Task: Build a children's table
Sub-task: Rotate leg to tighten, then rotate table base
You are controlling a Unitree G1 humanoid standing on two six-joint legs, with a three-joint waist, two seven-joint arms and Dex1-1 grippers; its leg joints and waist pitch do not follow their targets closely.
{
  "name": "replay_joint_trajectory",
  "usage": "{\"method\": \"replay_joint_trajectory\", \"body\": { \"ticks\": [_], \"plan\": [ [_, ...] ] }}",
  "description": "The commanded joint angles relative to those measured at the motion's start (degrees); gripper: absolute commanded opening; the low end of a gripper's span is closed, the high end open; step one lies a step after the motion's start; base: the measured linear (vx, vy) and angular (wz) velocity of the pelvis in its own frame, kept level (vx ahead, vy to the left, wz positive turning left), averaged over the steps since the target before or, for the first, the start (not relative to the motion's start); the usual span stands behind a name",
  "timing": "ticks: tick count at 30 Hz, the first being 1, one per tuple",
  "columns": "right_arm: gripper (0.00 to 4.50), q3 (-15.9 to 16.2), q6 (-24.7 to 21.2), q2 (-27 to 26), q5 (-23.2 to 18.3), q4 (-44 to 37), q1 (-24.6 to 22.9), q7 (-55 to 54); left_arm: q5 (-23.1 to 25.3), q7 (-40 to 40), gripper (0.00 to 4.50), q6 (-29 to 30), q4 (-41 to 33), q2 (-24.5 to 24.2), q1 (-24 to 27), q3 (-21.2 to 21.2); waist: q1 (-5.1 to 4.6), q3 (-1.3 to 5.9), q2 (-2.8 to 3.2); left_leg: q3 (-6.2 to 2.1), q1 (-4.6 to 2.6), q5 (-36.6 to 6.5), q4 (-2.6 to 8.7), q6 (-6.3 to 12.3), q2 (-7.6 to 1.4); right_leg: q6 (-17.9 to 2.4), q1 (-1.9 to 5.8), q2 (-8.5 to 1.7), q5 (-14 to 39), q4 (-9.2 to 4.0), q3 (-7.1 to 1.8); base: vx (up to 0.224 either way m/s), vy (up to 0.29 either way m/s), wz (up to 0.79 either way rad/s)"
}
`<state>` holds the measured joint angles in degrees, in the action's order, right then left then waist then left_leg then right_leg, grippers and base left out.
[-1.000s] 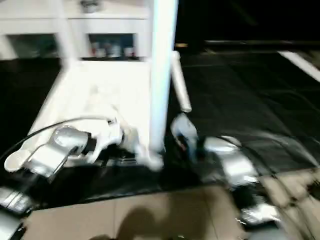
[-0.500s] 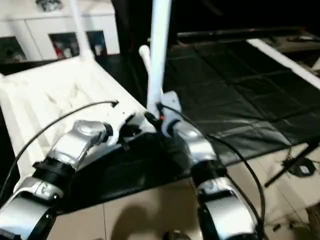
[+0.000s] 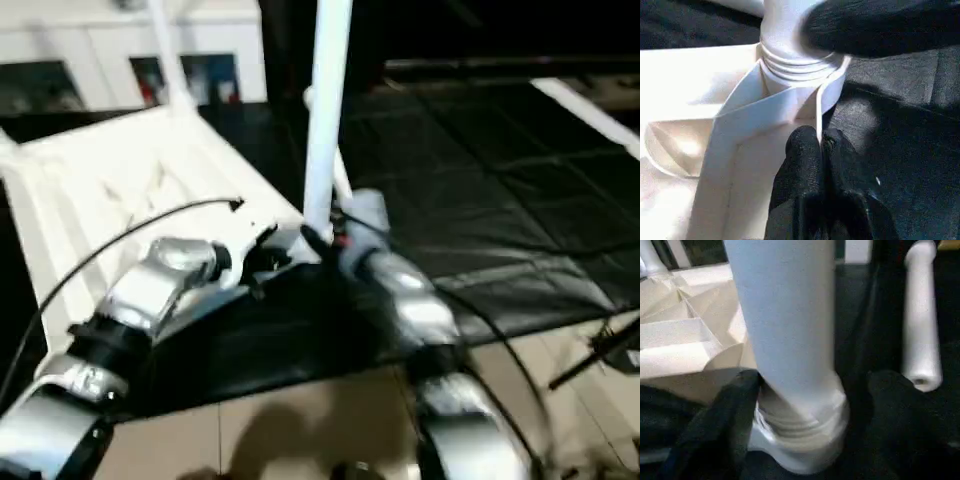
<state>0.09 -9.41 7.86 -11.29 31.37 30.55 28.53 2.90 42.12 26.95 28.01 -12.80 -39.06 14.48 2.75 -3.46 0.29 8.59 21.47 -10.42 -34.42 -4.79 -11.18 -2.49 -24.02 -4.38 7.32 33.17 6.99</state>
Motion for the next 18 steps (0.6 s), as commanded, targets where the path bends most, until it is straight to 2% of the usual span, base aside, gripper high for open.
{"method": "replay_joint_trajectory", "body": {
  "ticks": [1, 2, 4, 5, 6, 7, 8, 9, 10, 13, 14, 15, 18],
  "plan": [
    [4.0, -2.41, -1.59, 2.34, -1.98, -6.51, -2.51, 2.14, 0.14, -0.78, 0.0, -2.86, 0.35, -1.0, -2.83, -1.71, 0.22, 4.8, 0.73, 0.17, -0.47, -9.61, 3.71, 4.83, -1.64, -10.09, 4.6, -3.85, 13.93, -3.46, -3.05, 0.0, 0.0, 0.0],
    [4.09, -2.47, -2.18, 3.2, -3.07, -10.08, -4.44, 3.62, 0.61, -1.07, 0.0, -3.92, 1.63, -1.1, -3.07, -1.53, 0.37, 4.65, 0.62, 0.38, -0.55, -10.51, 3.66, 4.98, -1.27, -7.92, 4.67, -3.52, 16.88, -4.29, -2.94, 0.0, 0.0, 0.0],
    [4.12, -2.44, -2.94, 4.75, -4.79, -16.7, -8.12, 5.78, 1.38, -2.22, 0.0, -6.37, 4.85, -0.84, -4.09, -1.43, 0.3, 4.75, 0.52, 0.21, -0.16, -9.74, 3.72, 5.0, -1.2, -7.33, 4.91, -3.48, 16.81, -4.09, -2.89, 0.0, 0.0, 0.0],
    [4.31, -2.34, -3.15, 5.33, -5.64, -19.48, -9.82, 6.8, 1.8, -3.54, 0.0, -7.87, 6.92, -0.42, -4.92, -1.53, 0.31, 4.84, 0.75, 0.13, -0.19, -9.67, 3.67, 5.08, -1.24, -7.1, 4.8, -3.57, 16.28, -4.04, -2.85, 0.0, 0.0, 0.0],
    [4.31, -2.34, -3.15, 5.33, -5.64, -19.48, -9.82, 6.8, 1.8, -3.54, 0.0, -7.87, 6.92, -0.42, -4.92, -1.53, 0.29, 4.74, 0.71, 0.23, -0.14, -10.01, 3.64, 5.39, -0.99, -6.67, 4.81, -3.34, 17.32, -4.5, -2.66, 0.0, 0.0, 0.0],
    [4.42, -2.34, -3.15, 5.33, -5.64, -19.48, -9.82, 6.8, 1.8, -3.54, 0.0, -7.87, 6.92, -0.42, -4.92, -1.53, 0.37, 4.87, 0.65, 0.2, -0.3, -10.33, 3.6, 5.14, -1.13, -6.66, 4.74, -3.5, 17.73, -4.35, -2.66, 0.0, 0.0, 0.0],
    [4.42, -2.16, -3.39, 5.73, -5.81, -21.5, -11.22, 7.19, 1.88, -4.73, 0.0, -9.11, 9.2, 0.17, -5.85, -1.8, 0.12, 4.74, 0.65, 0.23, -0.07, -10.38, 3.58, 5.27, -0.94, -6.46, 4.7, -3.35, 18.96, -4.67, -2.52, 0.0, 0.0, 0.0],
    [4.42, -2.24, -4.06, 5.77, -5.71, -22.63, -12.23, 6.61, 1.83, -5.63, 0.0, -10.02, 11.21, 0.74, -6.61, -2.03, 0.19, 4.8, 0.49, 0.27, -0.3, -10.65, 3.51, 5.17, -0.98, -6.43, 4.54, -3.45, 19.7, -4.77, -2.57, 0.0, 0.0, 0.0],
    [4.5, -2.27, -4.47, 5.8, -5.5, -23.19, -12.88, 5.95, 1.72, -6.39, 0.43, -10.55, 12.45, 1.14, -7.03, -2.23, 0.23, 4.76, 0.41, 0.29, -0.31, -10.68, 3.54, 5.17, -0.97, -6.35, 4.5, -3.38, 20.05, -4.8, -2.53, 0.0, 0.0, 0.0],
    [4.5, -2.57, -5.01, 5.74, -4.54, -23.43, -14.06, 3.89, 1.1, -8.03, 0.43, -12.05, 14.48, 2.19, -7.45, -3.05, 0.36, 4.85, 0.25, 0.18, -0.19, -9.91, 3.56, 5.15, -1.17, -6.5, 4.48, -3.6, 20.18, -4.69, -2.5, 0.0, 0.0, 0.0],
    [4.5, -2.57, -5.01, 5.74, -4.54, -23.43, -14.06, 3.89, 1.1, -8.03, 0.61, -12.05, 14.48, 2.19, -7.45, -3.05, 0.4, 4.76, 0.3, 0.3, -0.27, -10.01, 3.52, 5.27, -1.09, -6.45, 4.33, -3.53, 20.48, -4.91, -2.49, 0.0, 0.0, 0.0],
    [4.5, -2.61, -5.81, 5.6, -4.06, -24.58, -15.56, 2.52, -0.08, -10.55, 0.8, -14.89, 15.99, 3.28, -7.68, -5.02, 0.6, 4.77, 0.56, 0.25, -0.42, -10.46, 3.53, 5.19, -1.16, -6.54, 4.27, -3.57, 20.71, -4.86, -2.48, 0.0, 0.0, 0.0],
    [4.5, -1.96, -6.7, 5.64, -3.2, -26.52, -17.2, 1.57, -2.08, -11.64, 0.91, -17.8, 16.21, 3.98, -7.66, -7.42, 0.91, 4.59, 0.1, 0.31, -0.38, -11.25, 3.58, 5.17, -1.0, -5.62, 4.4, -3.58, 22.53, -5.12, -2.3, 0.0, 0.0, 0.0]
  ]
}}
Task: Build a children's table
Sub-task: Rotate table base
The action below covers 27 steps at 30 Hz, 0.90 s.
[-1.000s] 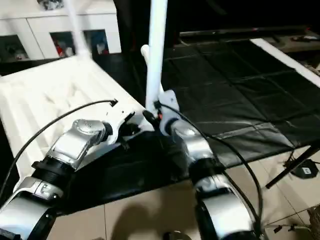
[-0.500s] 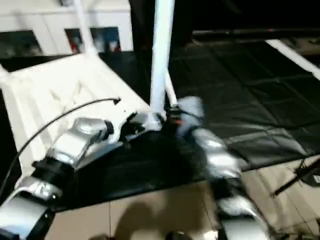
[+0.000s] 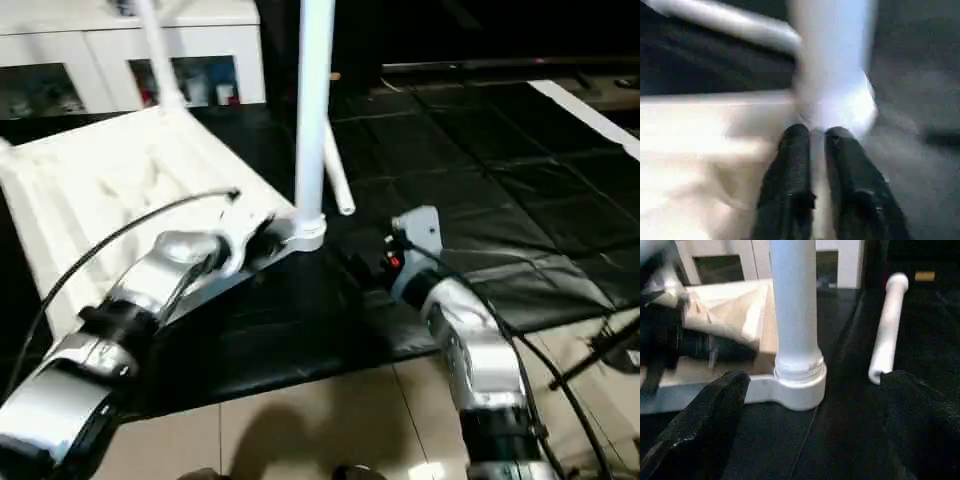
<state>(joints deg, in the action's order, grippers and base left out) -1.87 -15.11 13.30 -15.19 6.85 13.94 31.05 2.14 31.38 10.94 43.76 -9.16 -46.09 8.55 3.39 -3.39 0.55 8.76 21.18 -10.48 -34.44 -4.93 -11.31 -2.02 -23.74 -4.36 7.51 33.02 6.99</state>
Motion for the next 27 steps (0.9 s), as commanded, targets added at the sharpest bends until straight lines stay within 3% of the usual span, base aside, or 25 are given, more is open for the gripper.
{"method": "replay_joint_trajectory", "body": {
  "ticks": [1, 5, 7, 10, 11, 12, 13, 14, 15, 16, 17, 19, 20, 21, 24, 27],
  "plan": [
    [4.5, 0.0, -1.0, 0.2, 0.7, -2.01, -0.59, -0.95, -1.32, -0.9, 0.91, -1.79, 0.46, 0.34, -0.63, -1.49, 0.28, 4.44, -0.18, 0.21, -0.2, -11.69, 3.6, 5.27, -0.81, -5.49, 3.97, -3.58, 23.83, -5.24, -2.26, 0.0, 0.0, 0.0],
    [4.5, 0.03, -1.38, -0.64, 0.79, -2.0, -0.86, -1.89, -4.31, 0.92, 0.91, -1.51, -2.55, 0.33, 0.13, -3.8, 0.3, 4.47, -0.25, 0.13, -0.05, -11.35, 3.65, 5.16, -0.9, -4.81, 3.94, -3.77, 25.14, -5.26, -2.24, 0.0, 0.0, 0.0],
    [4.5, 2.29, -1.83, -1.85, 1.73, 0.69, 0.06, -2.01, -5.77, 0.84, 0.91, 0.83, -7.89, -3.33, 0.93, -6.69, 0.07, 4.44, -0.1, -0.08, 0.2, -11.49, 3.89, 4.76, -1.15, -5.36, 4.03, -3.81, 24.26, -4.91, -2.25, 0.0, 0.0, 0.0],
    [4.5, 3.26, -2.56, -1.98, 2.33, 1.68, 0.55, -2.29, -5.27, 0.91, 0.91, 1.66, -8.93, -5.31, 0.98, -7.15, -0.25, 4.33, -0.03, -0.12, -0.2, -12.62, 3.9, 4.13, -1.16, -5.33, 3.71, -3.72, 24.68, -4.82, -2.28, 0.0, 0.0, 0.0],
    [4.5, 4.12, -3.13, -1.92, 3.03, 2.4, 0.99, -2.45, -4.51, 1.1, 0.91, 2.56, -9.35, -7.35, 0.9, -7.36, -0.21, 4.29, 0.15, 0.0, -0.47, -12.92, 3.8, 3.85, -1.05, -5.11, 3.58, -3.71, 25.23, -4.98, -2.38, 0.0, 0.0, 0.0],
    [4.5, 5.73, -3.99, -2.15, 4.3, 4.23, 2.31, -2.44, -0.24, 1.01, 0.74, 2.73, -8.67, -14.69, 0.81, -6.84, -0.29, 4.33, -0.43, -0.16, -0.27, -12.7, 4.02, 3.68, -1.19, -5.05, 3.65, -3.65, 24.55, -4.67, -2.42, 0.0, 0.0, 0.0],
    [4.5, 5.92, -4.1, -2.18, 4.45, 4.46, 2.48, -2.44, 0.3, 1.0, 0.74, 2.73, -8.57, -15.62, 0.8, -6.77, -0.41, 4.33, -0.21, -0.31, -0.06, -12.48, 4.11, 3.5, -1.15, -4.93, 3.86, -3.63, 24.24, -4.32, -2.41, 0.0, 0.0, 0.0],
    [4.5, 7.27, -3.71, -2.51, 6.16, 6.85, 3.98, -2.97, 5.17, 1.52, 0.64, 2.33, -8.0, -22.78, 1.59, -5.04, -0.81, 4.37, 0.09, -0.62, 0.12, -13.07, 4.34, 2.71, -1.25, -4.15, 3.86, -3.61, 24.0, -4.0, -2.45, 0.0, 0.0, 0.0],
    [4.5, 7.39, -3.64, -2.54, 6.35, 7.08, 4.11, -3.08, 5.56, 1.61, 0.55, 2.29, -7.98, -23.39, 1.71, -4.83, -1.37, 4.3, 0.2, -0.73, 0.28, -13.42, 4.45, 2.35, -1.17, -3.85, 3.92, -3.55, 24.02, -3.81, -2.45, 0.0, 0.0, 0.0],
    [4.5, 7.52, -3.56, -2.57, 6.54, 7.31, 4.25, -3.18, 5.97, 1.71, 0.45, 2.24, -7.96, -24.02, 1.83, -4.61, -1.45, 4.23, 0.57, -0.44, -0.35, -13.74, 4.21, 1.94, -1.23, -3.63, 3.51, -3.72, 24.47, -4.33, -2.64, 0.0, 0.0, 0.0],
    [4.5, 7.92, -3.24, -2.8, 6.77, 8.27, 4.83, -2.9, 7.17, 2.06, 0.36, 2.76, -7.99, -26.15, 2.45, -4.15, -1.21, 4.02, 0.44, -0.17, -1.09, -14.08, 4.06, 1.74, -1.32, -5.07, 2.86, -3.77, 24.0, -4.36, -2.92, 0.0, 0.0, 0.0],
    [4.5, 8.59, -2.48, -3.53, 7.34, 10.64, 6.62, -2.58, 10.5, 2.26, 0.19, 3.92, -7.63, -30.92, 4.28, -2.44, -0.47, 4.13, 0.64, -0.14, -1.33, -13.71, 4.25, 1.36, -1.77, -6.6, 2.84, -3.9, 22.13, -3.95, -3.11, 0.0, 0.0, 0.0],
    [4.5, 8.82, -2.23, -3.83, 7.54, 11.45, 7.32, -2.5, 11.92, 1.9, 0.19, 4.08, -7.03, -32.61, 4.81, -1.7, -0.56, 4.1, 0.85, -0.24, -0.97, -13.72, 4.48, 1.09, -1.83, -7.25, 3.02, -3.83, 20.53, -3.54, -3.19, 0.0, 0.0, 0.0],
    [4.5, 9.28, -2.26, -4.08, 7.61, 11.93, 8.0, -1.96, 13.22, 1.4, 0.03, 4.31, -6.19, -33.9, 5.27, -0.89, -0.36, 4.27, 1.16, -0.28, -1.04, -13.34, 4.51, 0.79, -1.97, -7.71, 3.05, -3.82, 18.19, -3.2, -3.31, 0.0, 0.0, 0.0],
    [4.5, 9.98, -2.46, -4.39, 7.68, 12.6, 8.95, -1.32, 13.87, 1.65, 0.03, 4.76, -5.77, -35.09, 6.32, -0.24, 0.13, 4.29, 1.28, -0.16, -1.34, -13.96, 4.53, 0.08, -2.01, -9.08, 3.0, -3.99, 15.65, -3.01, -3.6, 0.0, 0.0, 0.0],
    [4.5, 10.8, -2.25, -4.73, 7.75, 13.92, 10.38, -0.8, 13.62, 4.47, 0.03, 6.25, -6.07, -35.95, 7.93, 1.33, 0.28, 4.19, 1.41, -0.25, -1.08, -15.17, 4.71, -0.55, -1.92, -9.66, 3.36, -4.16, 16.04, -2.89, -3.67, 0.0, 0.0, 0.0]
  ]
}}
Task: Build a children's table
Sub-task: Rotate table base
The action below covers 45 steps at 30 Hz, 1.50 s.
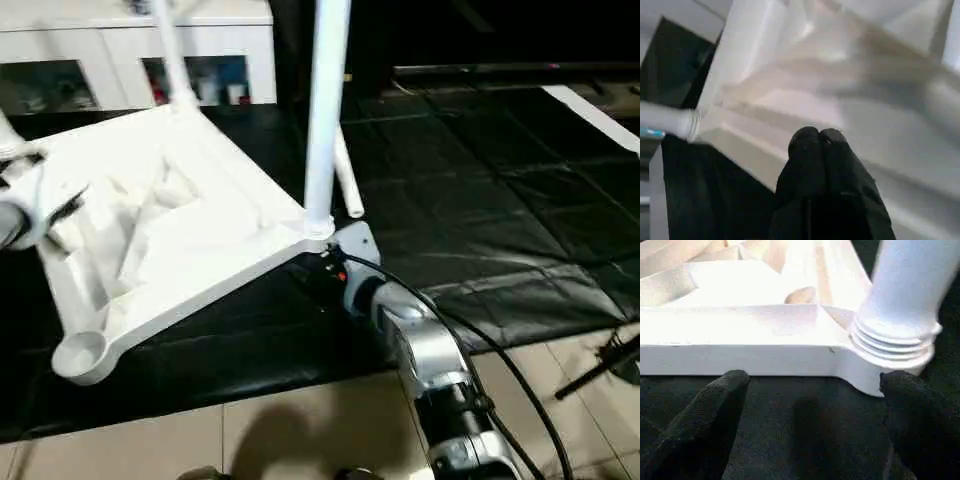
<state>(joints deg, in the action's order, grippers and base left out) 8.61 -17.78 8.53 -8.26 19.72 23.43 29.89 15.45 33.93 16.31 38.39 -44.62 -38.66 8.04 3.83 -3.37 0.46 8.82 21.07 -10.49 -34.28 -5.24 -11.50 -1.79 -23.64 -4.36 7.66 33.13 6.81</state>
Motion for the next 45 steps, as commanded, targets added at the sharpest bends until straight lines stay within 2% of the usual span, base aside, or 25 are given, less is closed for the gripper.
{"method": "replay_joint_trajectory", "body": {
  "ticks": [1, 7, 13, 14, 17, 18, 20, 21, 22, 25, 27, 29, 31, 32, 37, 38, 41, 45],
  "plan": [
    [4.5, 0.4, 0.45, -0.01, 0.88, 1.27, 1.08, 0.48, 0.68, 2.16, 0.03, 1.08, -0.67, -0.66, 0.54, 2.18, -0.13, 4.2, 1.44, -0.28, -1.05, -15.35, 4.56, -0.29, -1.73, -9.81, 3.19, -4.2, 16.14, -3.14, -3.51, 0.0, 0.0, 0.0],
    [4.5, 1.46, 0.82, -0.45, 1.88, 3.81, 2.9, 1.78, 4.02, 6.51, 0.03, 2.57, -0.02, -2.22, 1.19, 5.24, -0.39, 4.21, 1.5, -0.39, -0.86, -15.44, 4.53, -0.47, -1.61, -9.79, 3.43, -4.28, 16.51, -3.21, -3.57, 0.0, 0.0, 0.0],
    [4.5, 1.93, 1.09, -0.72, 1.85, 5.51, 3.4, 1.85, 3.23, 12.35, 0.03, 5.26, -3.77, -3.62, 4.29, 6.88, -0.44, 4.38, 1.71, -0.41, -0.97, -14.99, 4.51, -0.6, -1.75, -10.89, 3.49, -4.36, 14.57, -2.86, -3.62, 0.0, 0.0, 0.0],
    [4.5, 2.08, 1.68, -1.14, 2.22, 7.54, 4.15, 1.75, 2.29, 16.85, 0.03, 7.06, -7.16, -4.57, 6.29, 8.18, -0.5, 4.28, 1.99, -0.45, -0.98, -15.45, 4.62, -0.72, -1.89, -11.32, 3.37, -4.38, 14.51, -2.83, -3.64, 0.0, 0.0, 0.0],
    [4.5, 1.24, 3.09, -2.39, 2.7, 12.4, 6.0, 1.08, 0.74, 20.89, 0.03, 7.72, -11.04, -4.6, 7.83, 8.74, -0.66, 4.15, 1.92, -0.44, -1.02, -17.06, 4.64, -0.93, -1.83, -11.71, 3.36, -4.42, 15.85, -3.11, -3.65, 0.0, 0.0, 0.0],
    [4.5, 0.61, 3.9, -2.99, 2.84, 14.91, 7.1, 0.32, 0.13, 22.84, 0.03, 7.83, -12.71, -4.7, 8.41, 9.08, -0.67, 4.1, 1.69, -0.41, -1.08, -17.29, 4.62, -0.91, -1.8, -11.83, 3.29, -4.41, 16.56, -3.18, -3.63, 0.0, 0.0, 0.0],
    [4.5, 0.23, 4.38, -3.32, 2.92, 16.33, 7.74, -0.14, -0.18, 23.98, 0.03, 7.92, -13.65, -4.78, 8.74, 9.29, -0.71, 4.02, 1.81, -0.46, -1.0, -17.53, 4.67, -0.98, -1.82, -11.81, 3.36, -4.43, 17.17, -3.2, -3.65, 0.0, 0.0, 0.0],
    [4.5, -0.24, 5.66, -3.84, 3.2, 19.22, 9.34, -1.43, -1.9, 27.51, 0.03, 8.61, -17.16, -5.22, 10.11, 9.54, -0.62, 4.06, 1.78, -0.52, -1.23, -17.99, 4.69, -1.3, -1.92, -11.67, 3.27, -4.63, 17.79, -3.13, -3.67, 0.0, 0.0, 0.0],
    [4.5, -0.37, 5.89, -3.95, 3.22, 19.69, 9.67, -1.77, -2.57, 28.48, 0.03, 8.3, -18.14, -5.4, 10.53, 9.59, -0.71, 3.99, 1.74, -0.51, -1.08, -17.86, 4.76, -1.33, -1.88, -11.6, 3.39, -4.46, 17.97, -3.15, -3.63, 0.0, 0.0, 0.0],
    [4.5, -0.98, 6.63, -4.43, 3.05, 21.56, 11.39, -2.86, -6.6, 33.99, 0.03, 9.15, -24.3, -6.52, 13.14, 9.66, -0.7, 4.04, 1.92, -0.37, -1.31, -18.16, 4.78, -1.5, -1.89, -11.85, 3.19, -4.21, 16.9, -2.97, -3.68, 0.0, 0.0, 0.0],
    [4.5, -1.09, 7.56, -4.72, 3.15, 23.0, 12.81, -3.26, -10.19, 37.64, 0.03, 10.47, -29.68, -6.91, 15.3, 9.48, -0.77, 4.15, 1.85, -0.4, -1.12, -17.22, 4.81, -1.48, -1.87, -12.34, 3.49, -4.24, 15.4, -2.5, -3.71, 0.0, 0.0, 0.0],
    [4.5, -1.13, 7.61, -4.78, 3.15, 23.16, 12.98, -3.28, -10.59, 38.09, 0.03, 10.53, -30.39, -6.94, 15.56, 9.54, -0.8, 4.21, 1.91, -0.3, -1.14, -16.15, 4.68, -1.35, -1.81, -12.82, 3.38, -4.07, 13.62, -2.33, -3.72, 0.0, 0.0, 0.0],
    [4.5, -1.3, 8.79, -5.09, 3.36, 24.95, 13.79, -3.18, -13.19, 39.81, 0.03, 12.81, -33.79, -5.85, 16.45, 8.83, -0.94, 4.15, 1.84, -0.21, -1.04, -15.94, 4.66, -1.25, -1.66, -12.77, 3.53, -3.96, 13.11, -2.22, -3.69, 0.0, 0.0, 0.0],
    [4.5, -1.31, 9.81, -5.37, 3.56, 26.38, 14.3, -3.19, -15.27, 40.77, 0.03, 15.1, -37.05, -4.43, 17.18, 8.48, -1.1, 4.14, 1.76, -0.17, -1.02, -16.29, 4.61, -1.29, -1.66, -12.7, 3.63, -4.1, 14.35, -2.34, -3.71, 0.0, 0.0, 0.0],
    [4.5, -1.14, 10.96, -5.71, 3.78, 27.82, 14.7, -3.16, -15.83, 39.42, 0.03, 16.81, -39.75, -2.07, 17.91, 9.41, -1.56, 3.89, 1.66, -0.2, -1.01, -17.91, 4.6, -1.01, -1.46, -11.6, 3.73, -4.02, 19.01, -2.98, -3.55, 0.0, 0.0, 0.0],
    [4.5, -1.08, 11.31, -5.78, 3.82, 28.15, 14.77, -3.01, -16.22, 38.29, 0.03, 17.56, -40.19, -0.6, 17.71, 9.51, -2.01, 3.93, 1.69, -0.28, -0.86, -18.1, 4.56, -0.87, -1.42, -11.18, 3.85, -3.95, 19.7, -3.01, -3.46, 0.0, 0.0, 0.0],
    [4.5, -1.08, 11.63, -5.88, 4.02, 28.24, 14.72, -2.6, -16.76, 37.02, 0.03, 17.55, -40.65, 1.21, 17.16, 9.34, -2.19, 3.85, 1.56, -0.27, -0.87, -18.28, 4.48, -0.4, -1.31, -10.75, 3.78, -3.87, 21.27, -3.26, -3.42, 0.0, 0.0, 0.0],
    [4.5, -1.27, 12.55, -6.23, 4.45, 28.86, 14.88, -1.64, -16.93, 35.41, 0.03, 18.7, -40.94, 3.27, 16.15, 9.07, -2.19, 3.89, 1.63, -0.15, -1.26, -18.8, 4.31, -0.22, -1.32, -10.54, 3.44, -3.71, 22.28, -3.46, -3.37, 0.0, 0.0, 0.0]
  ]
}}
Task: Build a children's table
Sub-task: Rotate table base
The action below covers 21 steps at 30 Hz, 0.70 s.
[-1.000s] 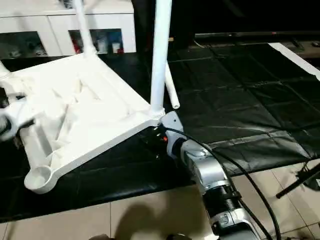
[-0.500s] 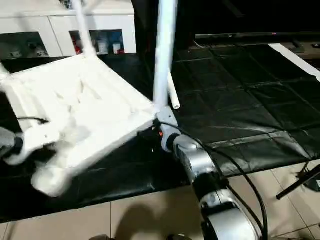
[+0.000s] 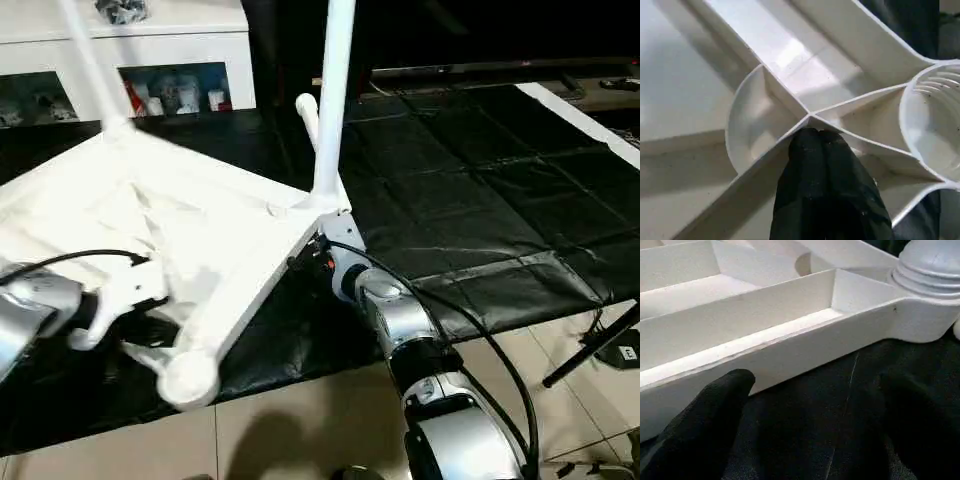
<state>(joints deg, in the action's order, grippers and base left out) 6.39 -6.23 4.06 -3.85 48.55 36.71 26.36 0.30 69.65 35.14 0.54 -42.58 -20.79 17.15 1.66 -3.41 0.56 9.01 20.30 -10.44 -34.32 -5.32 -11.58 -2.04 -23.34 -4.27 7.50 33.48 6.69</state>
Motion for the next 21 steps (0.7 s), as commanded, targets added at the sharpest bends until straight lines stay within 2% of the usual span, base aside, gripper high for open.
{"method": "replay_joint_trajectory", "body": {
  "ticks": [1, 9, 14, 21],
  "plan": [
    [4.5, 1.06, 1.43, -2.1, 0.08, 0.28, 1.71, 2.54, -1.8, -0.5, 0.03, 0.38, -3.54, 1.79, -1.92, 0.07, 0.01, 3.89, 1.62, -0.38, -0.49, -19.05, 4.36, -0.11, -1.25, -10.29, 3.13, -3.82, 22.62, -3.87, -3.21, 0.0, 0.0, 0.0],
    [4.5, 1.78, 2.77, -4.53, 0.16, 1.72, 3.04, 3.94, -4.26, -1.18, 0.03, 2.65, -5.76, 4.88, -2.49, -0.08, -0.48, 4.11, 1.55, -0.54, -0.09, -18.28, 4.36, 0.22, -1.22, -11.55, 3.49, -3.72, 19.59, -3.41, -3.16, 0.0, 0.0, 0.0],
    [4.5, 0.44, 5.03, -6.43, 0.69, 7.5, 7.78, 1.99, -6.26, -1.11, 0.03, 4.18, -7.66, 6.48, -3.17, -0.69, -1.17, 4.18, 1.62, -0.5, 0.03, -17.41, 4.19, 0.48, -1.19, -12.5, 3.57, -3.83, 18.46, -3.31, -3.15, 0.0, 0.0, 0.0],
    [4.5, -0.51, 6.35, -7.81, 0.86, 11.44, 11.08, 1.25, -4.84, -2.68, 0.03, 3.11, -6.18, 7.12, -3.7, -0.79, -1.65, 4.22, 1.64, -0.42, 0.14, -16.49, 4.05, 0.92, -1.23, -12.85, 3.58, -3.78, 17.36, -3.05, -3.15, 0.0, 0.0, 0.0]
  ]
}}
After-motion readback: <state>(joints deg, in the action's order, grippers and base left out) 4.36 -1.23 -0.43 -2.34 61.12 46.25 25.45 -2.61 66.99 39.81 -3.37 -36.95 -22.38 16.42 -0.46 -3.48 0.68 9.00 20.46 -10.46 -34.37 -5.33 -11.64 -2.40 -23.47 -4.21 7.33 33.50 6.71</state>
